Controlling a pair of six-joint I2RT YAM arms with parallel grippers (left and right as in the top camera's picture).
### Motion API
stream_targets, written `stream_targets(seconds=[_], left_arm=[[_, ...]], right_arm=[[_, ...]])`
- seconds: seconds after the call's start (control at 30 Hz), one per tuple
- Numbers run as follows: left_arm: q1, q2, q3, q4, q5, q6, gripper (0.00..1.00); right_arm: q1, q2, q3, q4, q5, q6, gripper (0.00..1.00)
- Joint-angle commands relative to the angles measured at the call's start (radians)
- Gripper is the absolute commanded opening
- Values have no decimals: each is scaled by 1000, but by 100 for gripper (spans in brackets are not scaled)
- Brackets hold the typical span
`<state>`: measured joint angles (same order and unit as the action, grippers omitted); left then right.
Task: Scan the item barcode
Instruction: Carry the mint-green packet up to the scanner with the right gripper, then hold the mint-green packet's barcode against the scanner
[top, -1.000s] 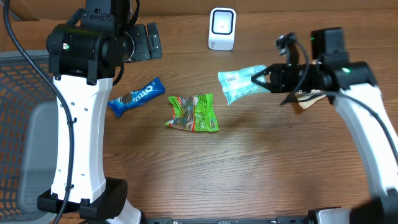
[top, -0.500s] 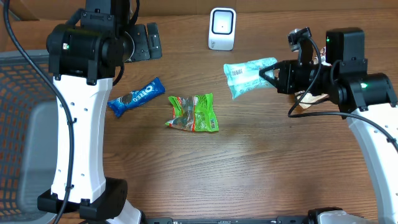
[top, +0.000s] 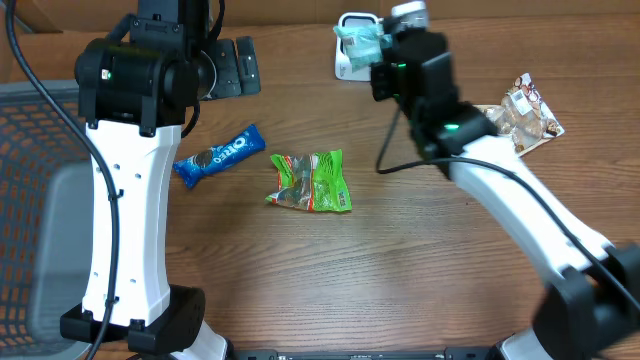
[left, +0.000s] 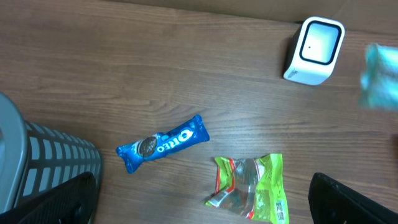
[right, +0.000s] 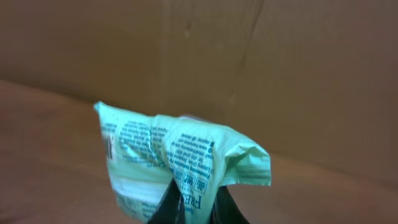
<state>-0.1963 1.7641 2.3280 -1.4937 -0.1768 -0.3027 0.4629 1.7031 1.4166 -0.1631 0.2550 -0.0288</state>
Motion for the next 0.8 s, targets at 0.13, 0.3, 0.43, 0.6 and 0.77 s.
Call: stream_targets(seconds=[0.13, 0.3, 0.43, 0.6, 0.77], left_arm=[[0, 1, -2, 2, -14, 19, 100], [0, 1, -2, 2, -14, 19, 100], [0, 1, -2, 2, -14, 19, 100], [0, 1, -2, 2, -14, 19, 100], [0, 1, -2, 2, -14, 19, 100]], right_arm=[[18, 248, 8, 453, 294, -669, 4], [2, 380, 8, 742, 227, -897, 4], [-23, 451, 9, 832, 97, -1024, 4], [-61, 530, 10, 963, 56, -1133, 4], [-89, 566, 11, 1022, -46, -1151, 4]])
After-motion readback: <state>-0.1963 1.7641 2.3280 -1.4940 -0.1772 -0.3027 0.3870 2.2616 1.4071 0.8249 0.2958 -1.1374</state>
